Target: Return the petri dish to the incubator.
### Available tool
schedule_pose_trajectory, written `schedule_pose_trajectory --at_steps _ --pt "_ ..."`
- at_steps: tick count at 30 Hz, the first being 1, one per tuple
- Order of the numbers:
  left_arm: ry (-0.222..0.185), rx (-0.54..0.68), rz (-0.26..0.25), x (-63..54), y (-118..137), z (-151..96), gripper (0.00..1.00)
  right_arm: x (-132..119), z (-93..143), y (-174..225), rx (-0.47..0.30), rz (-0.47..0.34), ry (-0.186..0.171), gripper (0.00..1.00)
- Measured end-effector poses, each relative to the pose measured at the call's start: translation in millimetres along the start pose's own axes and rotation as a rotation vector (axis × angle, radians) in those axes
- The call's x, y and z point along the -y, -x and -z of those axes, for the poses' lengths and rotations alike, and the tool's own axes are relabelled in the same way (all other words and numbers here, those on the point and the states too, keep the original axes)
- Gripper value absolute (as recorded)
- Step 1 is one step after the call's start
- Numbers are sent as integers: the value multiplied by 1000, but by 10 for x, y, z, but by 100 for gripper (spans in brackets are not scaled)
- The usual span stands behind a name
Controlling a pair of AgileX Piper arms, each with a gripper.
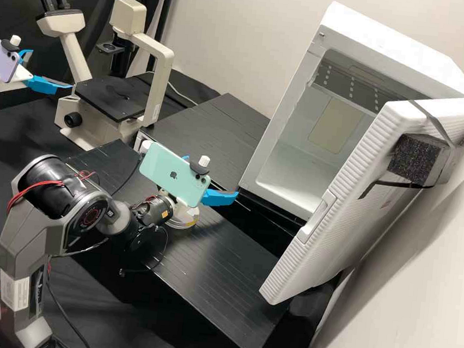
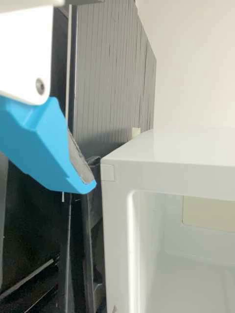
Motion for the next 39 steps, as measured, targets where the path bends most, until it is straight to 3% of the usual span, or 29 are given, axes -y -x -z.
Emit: schedule_pose_trajectory --at_steps 9,14,20,27,39 --pt "0 0 0 0 0 0 100 2 -14 27 -1 -5 0 100" --pt "0 0 0 0 0 0 100 -66 -65 361 -14 -55 -4 100" --pt "0 0 0 0 0 0 100 -144 -42 829 -103 -152 -37 100" --pt "0 0 0 0 0 0 100 28 -114 1258 -103 -86 -46 100" --pt "0 0 0 0 0 0 100 160 -146 1293 -95 -5 -61 100"
